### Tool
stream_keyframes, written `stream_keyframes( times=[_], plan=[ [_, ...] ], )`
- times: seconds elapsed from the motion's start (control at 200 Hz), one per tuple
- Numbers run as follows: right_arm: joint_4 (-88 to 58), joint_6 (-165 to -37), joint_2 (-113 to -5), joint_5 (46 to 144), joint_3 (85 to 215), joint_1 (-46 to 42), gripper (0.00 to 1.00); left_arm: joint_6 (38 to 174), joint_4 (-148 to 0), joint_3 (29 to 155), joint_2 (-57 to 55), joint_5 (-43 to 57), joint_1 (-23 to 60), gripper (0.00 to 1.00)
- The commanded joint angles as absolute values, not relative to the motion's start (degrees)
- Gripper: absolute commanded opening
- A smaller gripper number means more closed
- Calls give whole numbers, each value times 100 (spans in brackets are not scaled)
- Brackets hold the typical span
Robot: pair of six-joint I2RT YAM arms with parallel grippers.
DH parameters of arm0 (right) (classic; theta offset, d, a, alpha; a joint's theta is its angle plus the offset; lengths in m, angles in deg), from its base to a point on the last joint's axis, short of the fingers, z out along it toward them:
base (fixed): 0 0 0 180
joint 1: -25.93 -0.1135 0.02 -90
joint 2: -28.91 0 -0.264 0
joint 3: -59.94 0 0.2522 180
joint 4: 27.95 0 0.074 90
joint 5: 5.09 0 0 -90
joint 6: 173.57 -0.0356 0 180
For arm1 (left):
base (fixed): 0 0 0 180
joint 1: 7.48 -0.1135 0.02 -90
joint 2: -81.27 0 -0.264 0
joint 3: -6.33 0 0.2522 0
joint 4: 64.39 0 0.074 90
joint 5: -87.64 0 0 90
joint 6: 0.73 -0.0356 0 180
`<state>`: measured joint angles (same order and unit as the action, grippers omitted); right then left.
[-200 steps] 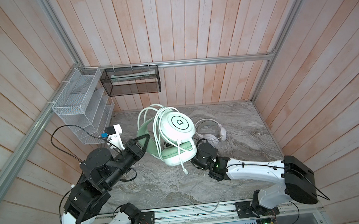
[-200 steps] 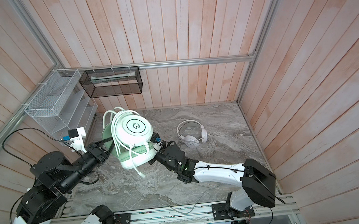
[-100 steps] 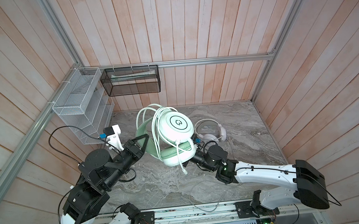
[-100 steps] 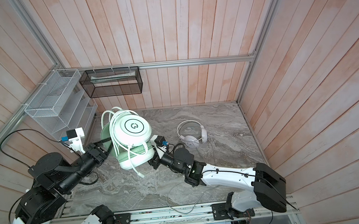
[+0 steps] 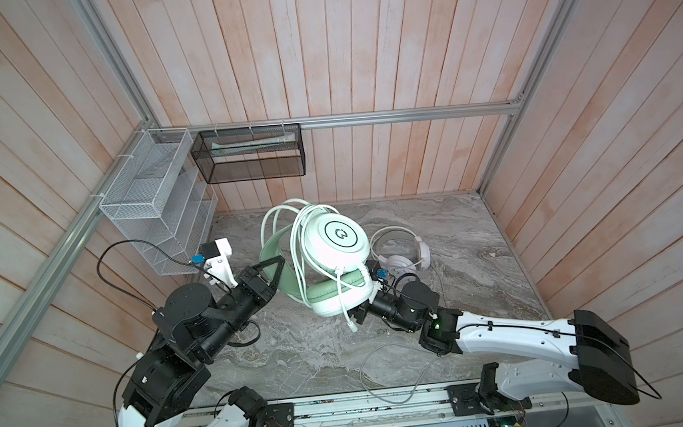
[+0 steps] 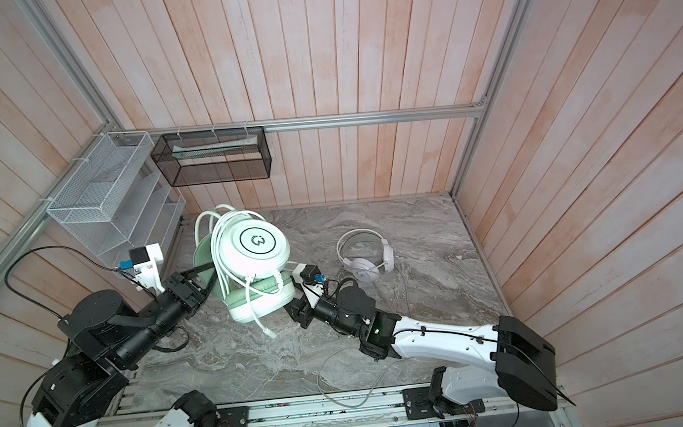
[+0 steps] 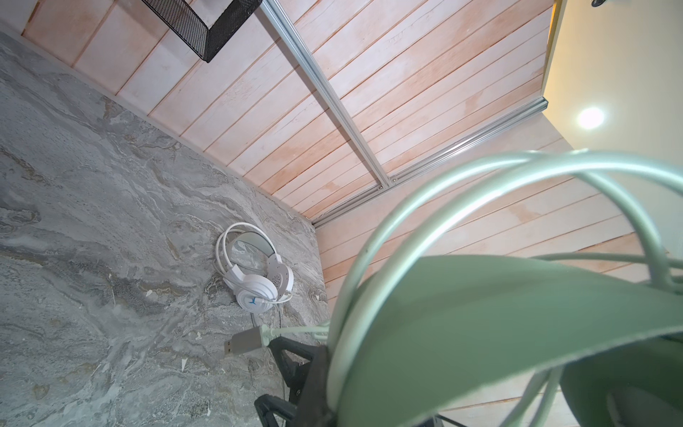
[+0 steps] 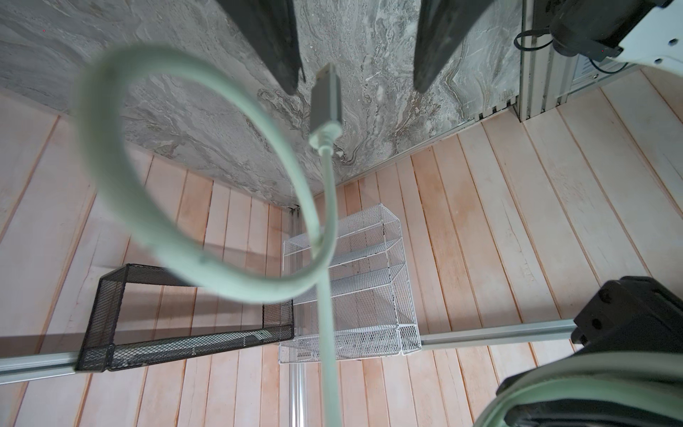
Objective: Wrap the headphones
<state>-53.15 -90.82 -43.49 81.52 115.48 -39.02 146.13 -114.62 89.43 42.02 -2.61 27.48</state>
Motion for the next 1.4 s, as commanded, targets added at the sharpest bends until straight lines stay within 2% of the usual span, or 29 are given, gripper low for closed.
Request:
stream_keyframes(
  times=[0.0,0.295,0.42,0.5,0.52,0.595,0.76,1.095,1.395],
  plan=[
    [-5247,-8992,-4332,8034,11718,-3906,51,14859,-10951,8945,4330,-236,2759,0],
    [-5261,-8893,-5078,7255,12272,-3911,52,14920,-10906,8917,4334,-175,2759,0],
    [-5422,-8909,-5388,7265,12466,-3911,49,14913,-10918,8909,4338,-181,2758,0],
    [-5492,-8971,-5475,7315,12514,-3906,38,14874,-10953,8946,4356,-224,2759,0],
    [-5529,-8993,-5484,7329,12505,-3910,30,14862,-10967,8961,4354,-235,2759,0],
    [-5617,-9073,-5475,7306,12393,-3912,12,14808,-11019,9009,4369,-295,2759,0],
    [-5813,-9228,-5385,7295,12072,-3929,1,14828,-11050,8966,4396,-452,2759,0],
    [-5992,-9607,-5287,7454,11368,-4339,0,14905,-10856,8942,4202,-1242,2750,0],
    [-5831,-9844,-5599,7050,10905,-5507,0,14482,-10621,9499,3220,-1944,2396,0]
  ],
)
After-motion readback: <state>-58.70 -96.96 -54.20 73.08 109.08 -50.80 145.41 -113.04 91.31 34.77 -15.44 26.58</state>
